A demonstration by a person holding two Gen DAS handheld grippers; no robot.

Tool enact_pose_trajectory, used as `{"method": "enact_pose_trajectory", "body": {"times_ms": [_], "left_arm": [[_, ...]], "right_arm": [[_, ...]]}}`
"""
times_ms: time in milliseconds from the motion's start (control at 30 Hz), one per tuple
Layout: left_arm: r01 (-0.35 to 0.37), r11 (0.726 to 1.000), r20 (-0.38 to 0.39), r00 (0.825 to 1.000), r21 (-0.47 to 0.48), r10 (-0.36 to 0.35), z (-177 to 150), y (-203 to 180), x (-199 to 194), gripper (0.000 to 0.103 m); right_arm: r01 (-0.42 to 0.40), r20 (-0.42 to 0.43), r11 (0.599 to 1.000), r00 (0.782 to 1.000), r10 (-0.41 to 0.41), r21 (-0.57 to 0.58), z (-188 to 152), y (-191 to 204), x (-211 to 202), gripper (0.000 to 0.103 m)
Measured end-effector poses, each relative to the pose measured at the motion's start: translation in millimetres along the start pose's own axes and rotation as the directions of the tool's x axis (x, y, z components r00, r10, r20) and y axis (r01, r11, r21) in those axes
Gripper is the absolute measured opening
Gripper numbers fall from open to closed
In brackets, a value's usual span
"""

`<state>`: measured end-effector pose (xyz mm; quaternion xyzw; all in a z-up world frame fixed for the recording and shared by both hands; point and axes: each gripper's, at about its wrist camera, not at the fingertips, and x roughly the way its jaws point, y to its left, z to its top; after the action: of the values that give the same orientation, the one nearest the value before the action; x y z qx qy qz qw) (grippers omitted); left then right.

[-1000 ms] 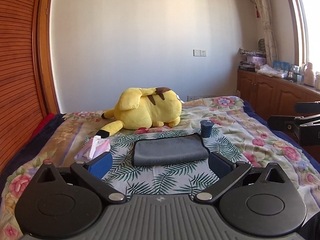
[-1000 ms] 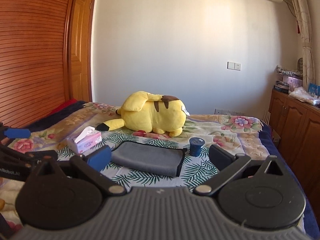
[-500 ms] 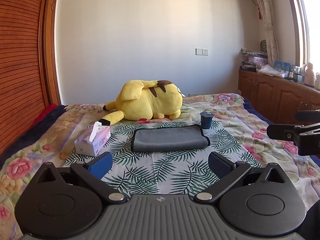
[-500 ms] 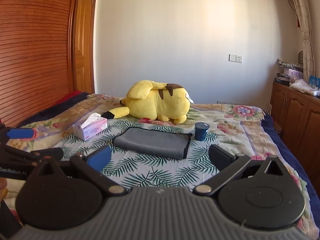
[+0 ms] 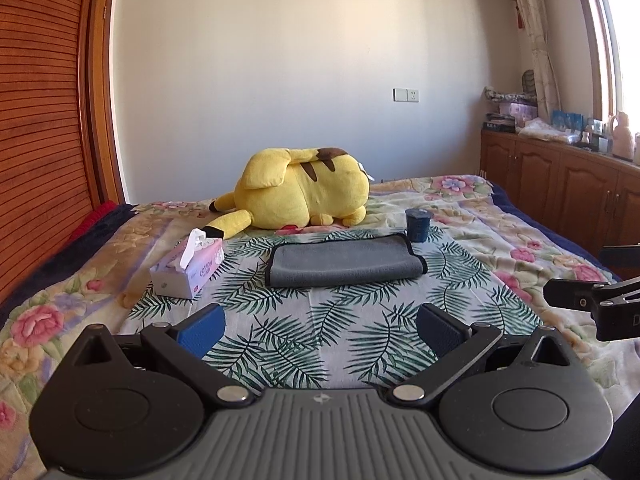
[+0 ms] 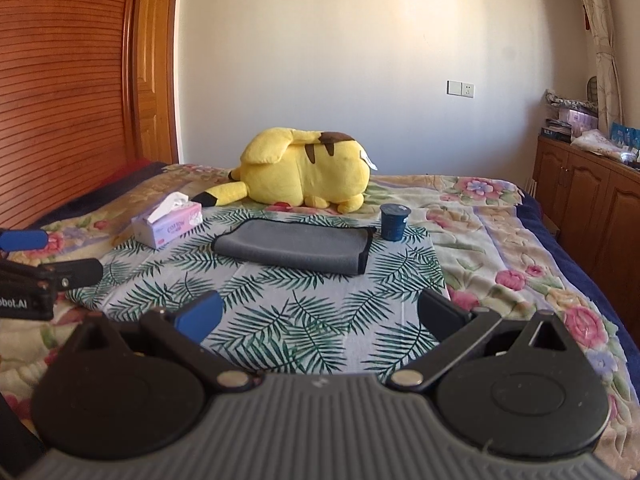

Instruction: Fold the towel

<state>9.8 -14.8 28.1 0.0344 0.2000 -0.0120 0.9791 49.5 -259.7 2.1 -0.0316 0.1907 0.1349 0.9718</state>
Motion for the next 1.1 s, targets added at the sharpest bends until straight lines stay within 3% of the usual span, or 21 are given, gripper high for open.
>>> {"method": "enact_pose_trajectory", "body": {"times_ms": [467,1100], "left_arm": [[-0.006,1.000,-0.032,0.999,-0.003,0.005,-22.9,3.5,11.9,0.087],[-0.028,0.999,0.070,0.997,0.021,0.026,-25.9,0.2,-4.5,0.087]], "right_arm": [[0.017,-0.035,1.000,0.999,-0.017,0.009,-16.4,-5.5,12.0,0.103],[0.042,0.064,0.999,0.997,-0.044,0.034,-16.3,-13.2,-1.8,0.103]]}}
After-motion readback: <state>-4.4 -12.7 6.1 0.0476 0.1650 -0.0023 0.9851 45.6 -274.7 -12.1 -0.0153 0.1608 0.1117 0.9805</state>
